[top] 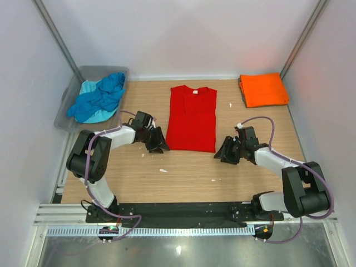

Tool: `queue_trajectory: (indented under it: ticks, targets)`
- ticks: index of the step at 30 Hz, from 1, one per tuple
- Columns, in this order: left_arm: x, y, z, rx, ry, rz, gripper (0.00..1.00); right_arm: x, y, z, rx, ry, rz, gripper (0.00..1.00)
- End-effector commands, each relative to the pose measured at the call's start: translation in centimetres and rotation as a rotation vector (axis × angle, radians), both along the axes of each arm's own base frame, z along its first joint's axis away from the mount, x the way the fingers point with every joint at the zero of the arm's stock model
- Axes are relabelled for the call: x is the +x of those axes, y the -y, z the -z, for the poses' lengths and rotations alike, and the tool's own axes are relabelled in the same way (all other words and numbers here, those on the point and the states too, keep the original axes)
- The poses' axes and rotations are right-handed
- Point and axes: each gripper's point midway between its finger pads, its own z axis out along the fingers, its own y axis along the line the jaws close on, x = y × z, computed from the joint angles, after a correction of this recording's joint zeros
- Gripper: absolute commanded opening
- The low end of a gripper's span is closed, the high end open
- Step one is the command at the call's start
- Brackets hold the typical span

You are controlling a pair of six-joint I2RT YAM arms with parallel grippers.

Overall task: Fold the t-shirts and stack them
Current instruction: Fold the tshirt

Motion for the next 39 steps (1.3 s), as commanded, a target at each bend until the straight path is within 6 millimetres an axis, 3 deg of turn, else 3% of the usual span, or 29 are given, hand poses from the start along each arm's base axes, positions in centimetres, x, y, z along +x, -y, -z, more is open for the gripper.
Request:
queue_trajectory:
  ticks: [1,10,18,20,24,25,27,28,32,39]
  targets:
    - [2.1,0.1,0.0,-0.046,0.035,-0.02,0.43,2.0,-0.5,-1.3,0.022,0.051,0.013,0.51]
    - [3.4,-0.1,1.0,-0.056,0.012,-0.021,0.39,4.4,-0.9,0.5,0.017,0.037,0.028,0.52]
    - [3.3,-0.5,2.4,-0.026,-0.004,-0.02,0.34,4.4,-0.4,1.9,-0.018,0.008,0.043,0.46]
    - [3.3,-0.5,2.7,-0.018,-0.007,-0.022,0.32,4.3,-0.3,2.2,-0.022,0.004,0.043,0.43]
    - [3.0,-0.6,3.0,-0.017,-0.024,-0.024,0.17,3.9,-0.1,3.0,-0.038,-0.016,0.043,0.33]
    - [2.9,-0.6,3.1,-0.017,-0.026,-0.022,0.13,3.8,0.0,3.3,-0.042,-0.024,0.043,0.21]
    - [2.6,-0.7,3.1,-0.016,-0.028,-0.022,0.01,3.7,0.0,3.5,-0.047,-0.026,0.034,0.08]
    - [2.4,-0.7,3.0,-0.018,-0.028,-0.02,0.0,3.5,0.2,3.6,-0.055,-0.038,0.038,0.01]
    - [1.0,-0.7,2.4,-0.016,-0.034,-0.034,0.0,2.3,0.8,2.7,-0.08,-0.036,0.034,0.01]
    - [-3.0,1.1,0.4,-0.06,-0.016,-0.028,0.0,-2.7,2.5,2.4,-0.127,-0.105,0.049,0.01]
